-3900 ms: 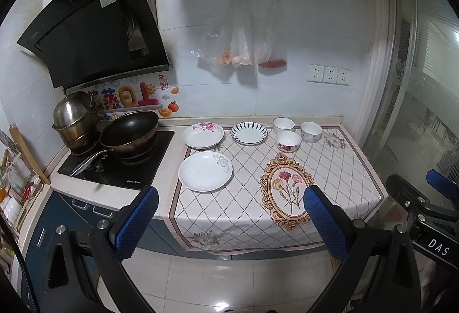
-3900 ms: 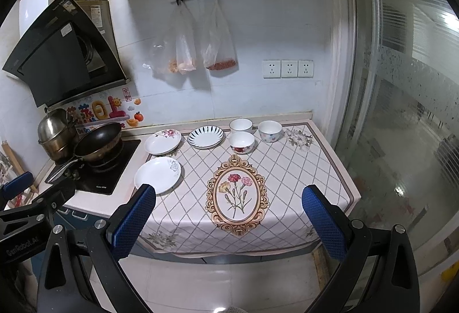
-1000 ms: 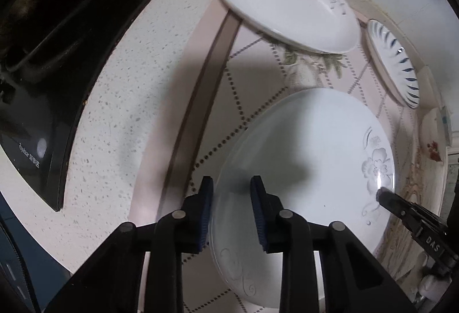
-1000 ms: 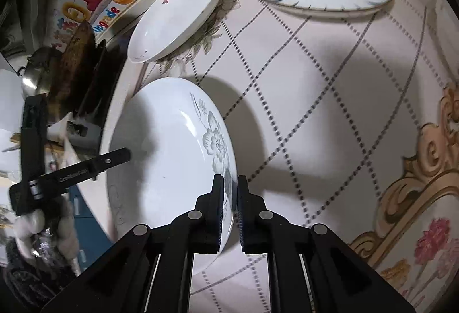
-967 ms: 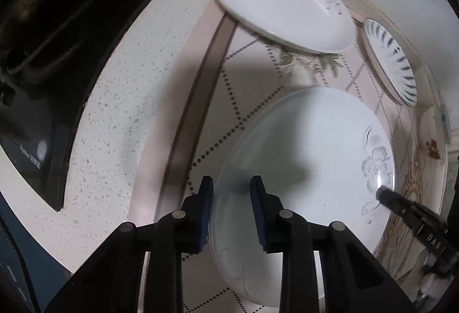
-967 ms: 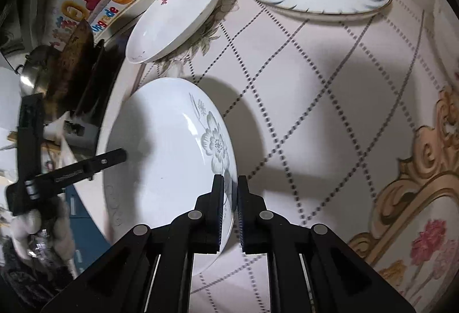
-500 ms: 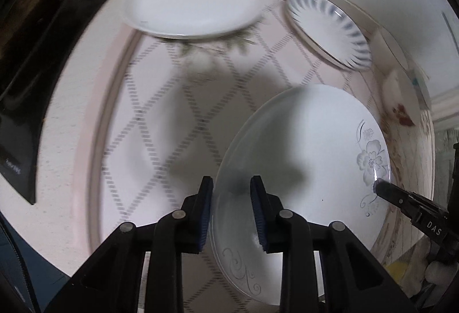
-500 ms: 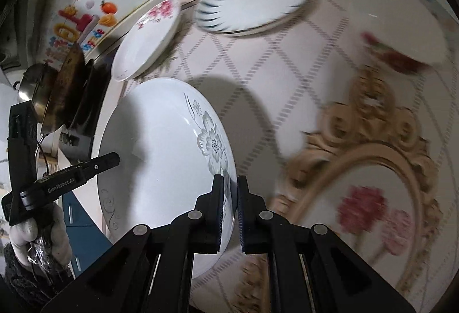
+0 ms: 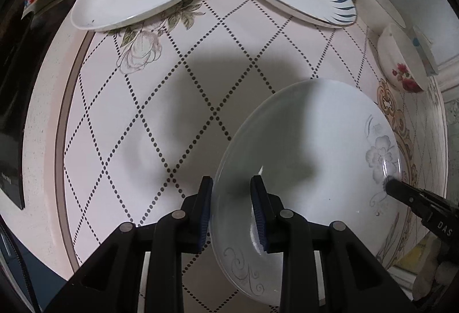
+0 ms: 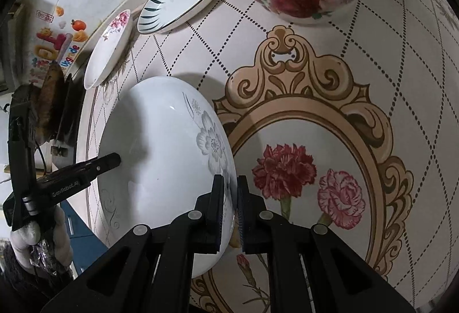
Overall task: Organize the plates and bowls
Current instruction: 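Lift the grey-flower plate off the cloth with both tools, then carry the held plate onto the pink-flower plate and grip both rims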
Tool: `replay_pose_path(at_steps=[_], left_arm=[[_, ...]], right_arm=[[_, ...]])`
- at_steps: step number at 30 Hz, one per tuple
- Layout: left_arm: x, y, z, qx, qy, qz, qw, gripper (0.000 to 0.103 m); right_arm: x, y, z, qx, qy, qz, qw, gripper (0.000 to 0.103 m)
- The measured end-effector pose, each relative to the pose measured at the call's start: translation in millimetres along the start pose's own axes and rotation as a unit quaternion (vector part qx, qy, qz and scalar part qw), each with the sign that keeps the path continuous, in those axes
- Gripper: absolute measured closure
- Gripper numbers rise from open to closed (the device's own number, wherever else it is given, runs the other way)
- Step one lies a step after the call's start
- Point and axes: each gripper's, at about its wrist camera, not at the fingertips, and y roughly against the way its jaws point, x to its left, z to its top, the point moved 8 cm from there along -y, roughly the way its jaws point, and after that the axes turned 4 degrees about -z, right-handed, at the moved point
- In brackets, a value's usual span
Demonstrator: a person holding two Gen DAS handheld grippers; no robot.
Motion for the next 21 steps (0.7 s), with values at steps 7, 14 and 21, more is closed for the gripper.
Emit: replay_pose_path(at_steps=[7,14,21], left_arm=[[-5.5,10.8,2.8,-0.006,0.033,-0.002,0.9994,0.078],[26.9,86.2,65.5,-0.085,0.118,-0.075,0.9865,0.045],[143.7,81.1,158.4,-0.129,0.179,-0.007,0.9754,0.044]], right_arm=[[2.0,2.3,-2.9,0.040,0.005,-0.003,0.999,0.092],[33.4,63.7,48.8,-0.004,-0.051,0.067,0.996,0.039],[157.9,18.3,181.1,-0.046,0.025,0.099,0.994,0.038]])
